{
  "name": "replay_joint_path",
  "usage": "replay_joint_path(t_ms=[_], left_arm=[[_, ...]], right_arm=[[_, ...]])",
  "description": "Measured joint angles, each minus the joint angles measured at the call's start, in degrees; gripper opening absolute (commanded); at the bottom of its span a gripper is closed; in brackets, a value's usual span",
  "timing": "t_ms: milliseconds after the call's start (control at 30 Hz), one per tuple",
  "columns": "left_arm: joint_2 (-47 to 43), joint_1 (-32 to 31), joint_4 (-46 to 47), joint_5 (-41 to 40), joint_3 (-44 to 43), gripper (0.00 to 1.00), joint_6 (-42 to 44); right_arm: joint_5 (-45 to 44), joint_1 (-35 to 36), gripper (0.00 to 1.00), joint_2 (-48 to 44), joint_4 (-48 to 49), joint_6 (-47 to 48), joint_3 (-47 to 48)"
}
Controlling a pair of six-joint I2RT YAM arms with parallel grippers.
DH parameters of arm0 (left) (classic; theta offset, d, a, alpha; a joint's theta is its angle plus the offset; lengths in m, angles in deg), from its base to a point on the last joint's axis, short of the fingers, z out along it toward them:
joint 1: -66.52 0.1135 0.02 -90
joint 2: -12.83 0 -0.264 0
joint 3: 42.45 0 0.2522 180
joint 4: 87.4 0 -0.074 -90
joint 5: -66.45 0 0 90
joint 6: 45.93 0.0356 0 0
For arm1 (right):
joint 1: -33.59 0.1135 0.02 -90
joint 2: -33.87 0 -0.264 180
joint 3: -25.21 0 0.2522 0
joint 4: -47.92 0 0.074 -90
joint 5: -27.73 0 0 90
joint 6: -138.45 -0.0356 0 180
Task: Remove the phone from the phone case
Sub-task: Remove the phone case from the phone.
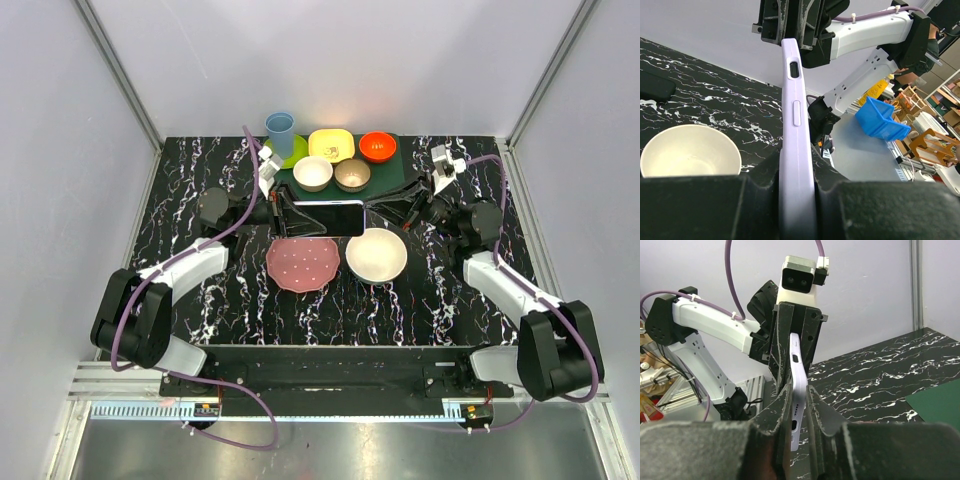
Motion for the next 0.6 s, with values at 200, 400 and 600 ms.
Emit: replay_joint_path(t_ms=[200, 400, 600], left_arm=[[0.0, -0.1, 1.3, 0.0, 0.0, 0.0, -1.1], [0.0, -0.2, 2.0, 0.0, 0.2, 0.0, -1.7], [0.0, -0.3, 2.1, 0.0, 1.0, 0.0, -2.9]], right_arm=[[1.3, -0.3, 0.18, 1.0, 1.3, -3.2, 1.0], [2.5, -0.7, 0.18, 1.9, 2.2, -5.4, 1.6], [3.8, -1.2, 0.15, 2.9, 2.5, -7.3, 1.7]])
